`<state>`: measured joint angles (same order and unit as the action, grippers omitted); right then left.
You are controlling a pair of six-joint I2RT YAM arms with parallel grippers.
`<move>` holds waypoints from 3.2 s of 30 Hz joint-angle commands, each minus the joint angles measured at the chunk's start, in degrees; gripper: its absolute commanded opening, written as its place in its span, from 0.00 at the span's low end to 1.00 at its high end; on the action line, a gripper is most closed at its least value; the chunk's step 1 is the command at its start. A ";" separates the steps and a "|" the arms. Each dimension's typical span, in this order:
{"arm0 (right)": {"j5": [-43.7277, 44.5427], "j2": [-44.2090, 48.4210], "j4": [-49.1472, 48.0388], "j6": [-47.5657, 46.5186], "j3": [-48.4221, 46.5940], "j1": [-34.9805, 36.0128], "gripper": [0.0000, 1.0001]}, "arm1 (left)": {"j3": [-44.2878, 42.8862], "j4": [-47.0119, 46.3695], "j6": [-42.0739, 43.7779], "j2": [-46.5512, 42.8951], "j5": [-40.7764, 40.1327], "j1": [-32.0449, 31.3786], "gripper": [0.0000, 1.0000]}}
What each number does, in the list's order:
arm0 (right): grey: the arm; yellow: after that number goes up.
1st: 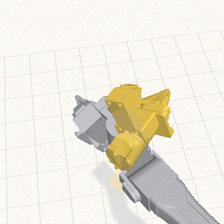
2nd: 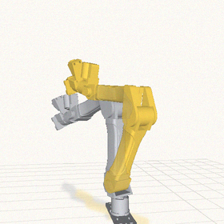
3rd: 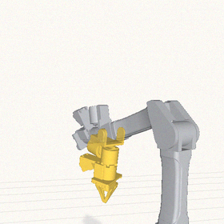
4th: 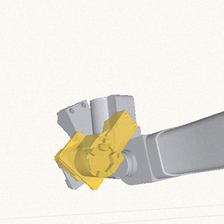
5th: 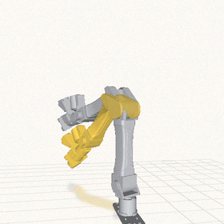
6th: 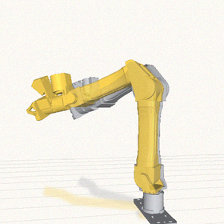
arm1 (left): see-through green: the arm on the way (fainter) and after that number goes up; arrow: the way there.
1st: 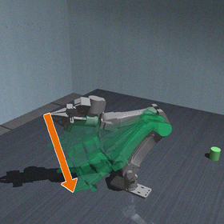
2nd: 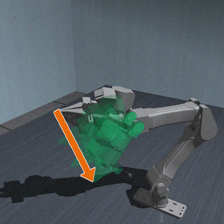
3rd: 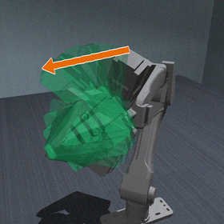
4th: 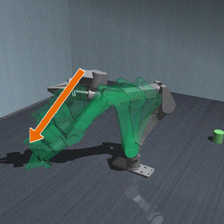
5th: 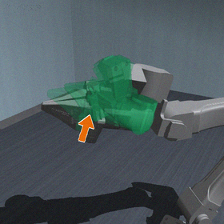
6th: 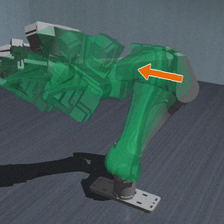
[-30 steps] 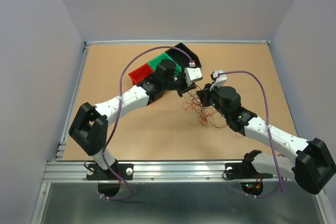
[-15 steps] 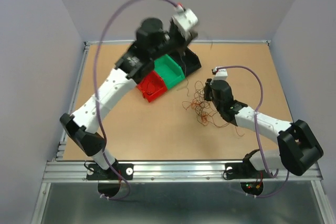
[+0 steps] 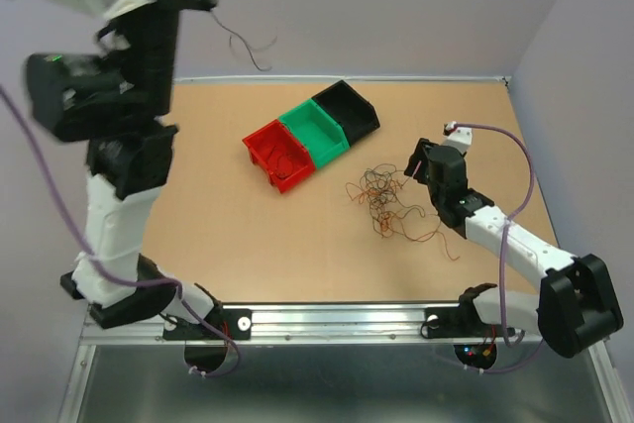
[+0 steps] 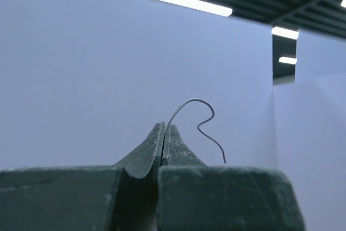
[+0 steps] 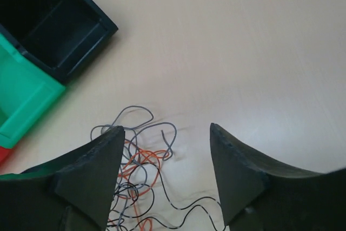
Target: Untangle the cables
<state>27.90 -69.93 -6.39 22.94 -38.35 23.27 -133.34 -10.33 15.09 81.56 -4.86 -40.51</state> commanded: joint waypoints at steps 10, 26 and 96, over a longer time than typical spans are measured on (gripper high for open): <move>-1.45 16.40 -0.90 -0.09 6.35 -0.06 0.93 | 6.85 1.82 -9.21 22.67 14.62 13.35 0.00; -2.06 17.73 -0.90 -0.44 6.80 -0.06 0.94 | 24.35 -4.61 -6.92 27.52 20.86 15.72 0.00; -21.38 4.37 -0.46 -5.44 1.26 -0.06 0.90 | 23.12 27.12 31.94 31.38 22.27 13.53 0.59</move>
<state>11.84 -64.49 -5.72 19.49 -32.53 23.24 -112.81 18.35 50.22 114.39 17.12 -26.98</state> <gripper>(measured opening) 0.902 0.587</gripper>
